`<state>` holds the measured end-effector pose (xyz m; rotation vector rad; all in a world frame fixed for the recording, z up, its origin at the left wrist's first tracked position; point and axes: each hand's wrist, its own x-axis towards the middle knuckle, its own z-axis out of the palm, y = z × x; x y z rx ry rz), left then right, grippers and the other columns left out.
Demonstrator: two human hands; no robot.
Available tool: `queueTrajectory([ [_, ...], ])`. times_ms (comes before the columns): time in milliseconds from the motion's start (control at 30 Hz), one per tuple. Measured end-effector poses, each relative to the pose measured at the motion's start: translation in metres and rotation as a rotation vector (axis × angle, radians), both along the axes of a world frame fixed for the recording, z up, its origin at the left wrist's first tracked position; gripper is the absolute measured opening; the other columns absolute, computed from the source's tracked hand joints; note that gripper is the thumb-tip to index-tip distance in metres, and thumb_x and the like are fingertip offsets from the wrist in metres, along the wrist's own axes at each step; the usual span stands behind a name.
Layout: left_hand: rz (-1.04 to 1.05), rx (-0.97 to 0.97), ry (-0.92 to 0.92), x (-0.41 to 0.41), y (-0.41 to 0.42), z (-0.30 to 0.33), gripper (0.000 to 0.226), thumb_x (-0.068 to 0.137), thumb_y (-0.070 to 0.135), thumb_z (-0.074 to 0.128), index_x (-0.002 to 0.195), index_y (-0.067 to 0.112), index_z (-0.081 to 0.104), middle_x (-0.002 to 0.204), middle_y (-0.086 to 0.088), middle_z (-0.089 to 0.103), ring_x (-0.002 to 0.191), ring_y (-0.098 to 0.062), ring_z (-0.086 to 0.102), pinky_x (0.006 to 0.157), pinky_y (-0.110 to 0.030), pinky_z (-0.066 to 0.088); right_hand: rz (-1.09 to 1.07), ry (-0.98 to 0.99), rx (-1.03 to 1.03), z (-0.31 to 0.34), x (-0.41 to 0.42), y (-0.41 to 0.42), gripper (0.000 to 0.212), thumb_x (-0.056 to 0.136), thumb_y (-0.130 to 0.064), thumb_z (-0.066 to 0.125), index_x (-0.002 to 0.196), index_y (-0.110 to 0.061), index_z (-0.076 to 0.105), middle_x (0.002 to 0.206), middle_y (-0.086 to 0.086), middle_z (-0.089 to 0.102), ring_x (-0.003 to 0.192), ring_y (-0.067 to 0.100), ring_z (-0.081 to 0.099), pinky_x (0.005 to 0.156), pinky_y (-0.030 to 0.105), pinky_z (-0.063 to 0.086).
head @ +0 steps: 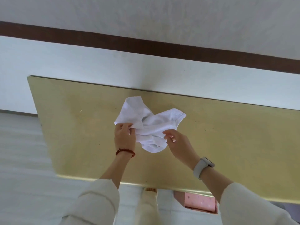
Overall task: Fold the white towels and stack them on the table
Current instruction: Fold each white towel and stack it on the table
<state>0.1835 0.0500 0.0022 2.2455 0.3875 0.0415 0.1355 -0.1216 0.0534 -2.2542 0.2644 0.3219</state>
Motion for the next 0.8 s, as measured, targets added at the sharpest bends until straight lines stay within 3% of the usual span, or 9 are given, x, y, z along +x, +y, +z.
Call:
queueTrajectory([
  [133, -0.040, -0.124, -0.225, 0.012, -0.004, 0.030, 0.010, 0.084, 0.002, 0.061, 0.088, 0.000, 0.070, 0.088, -0.001, 0.059, 0.070, -0.013, 0.056, 0.065, -0.007, 0.042, 0.198, -0.165, -0.038, 0.014, 0.038, 0.009, 0.042, 0.092, -0.016, 0.050, 0.132, -0.026, 0.043, 0.121, -0.004, 0.048, 0.089, 0.007, 0.052, 0.078, 0.034, 0.051],
  [300, -0.262, -0.128, -0.369, 0.027, -0.013, 0.080, 0.014, 0.081, 0.010, 0.058, 0.076, 0.004, 0.069, 0.076, 0.007, 0.057, 0.068, 0.009, 0.053, 0.066, -0.001, 0.038, 0.189, -0.409, 0.019, 0.056, 0.075, 0.016, 0.043, 0.089, -0.016, 0.055, 0.129, -0.026, 0.046, 0.113, -0.011, 0.040, 0.082, 0.009, 0.053, 0.074, 0.032, 0.052],
  [433, -0.355, -0.087, -0.394, 0.034, -0.030, 0.113, 0.015, 0.082, 0.008, 0.056, 0.080, 0.001, 0.069, 0.079, 0.002, 0.058, 0.063, 0.000, 0.049, 0.067, 0.000, 0.036, 0.200, -0.563, -0.036, 0.094, 0.086, -0.001, 0.032, 0.089, -0.017, 0.056, 0.120, -0.022, 0.054, 0.106, -0.011, 0.040, 0.075, 0.010, 0.053, 0.065, 0.024, 0.050],
  [567, -0.381, -0.073, -0.468, 0.027, -0.066, 0.147, 0.019, 0.081, 0.010, 0.053, 0.082, 0.000, 0.069, 0.077, -0.003, 0.060, 0.071, 0.001, 0.046, 0.067, 0.002, 0.035, 0.193, -0.623, -0.096, 0.124, 0.081, -0.037, 0.011, 0.091, -0.016, 0.052, 0.091, -0.010, 0.061, 0.097, -0.011, 0.041, 0.066, 0.002, 0.049, 0.064, 0.016, 0.042],
  [667, -0.410, -0.052, -0.536, 0.014, -0.103, 0.173, 0.017, 0.081, 0.008, 0.055, 0.086, 0.001, 0.070, 0.078, 0.004, 0.055, 0.068, 0.010, 0.050, 0.068, 0.003, 0.035, 0.177, -0.662, -0.121, 0.147, 0.059, -0.077, 0.012, 0.094, -0.013, 0.045, 0.089, -0.009, 0.054, 0.093, -0.009, 0.047, 0.065, 0.011, 0.052, 0.064, 0.025, 0.045],
  [800, -0.458, 0.021, -0.567, -0.016, -0.160, 0.201, 0.014, 0.083, 0.000, 0.060, 0.090, 0.005, 0.071, 0.082, -0.001, 0.062, 0.068, 0.001, 0.050, 0.071, 0.004, 0.034, 0.130, -0.588, -0.082, 0.176, 0.014, -0.149, 0.013, 0.096, -0.014, 0.037, 0.088, -0.019, 0.047, 0.077, -0.011, 0.052, 0.063, 0.009, 0.049, 0.061, 0.029, 0.044],
])
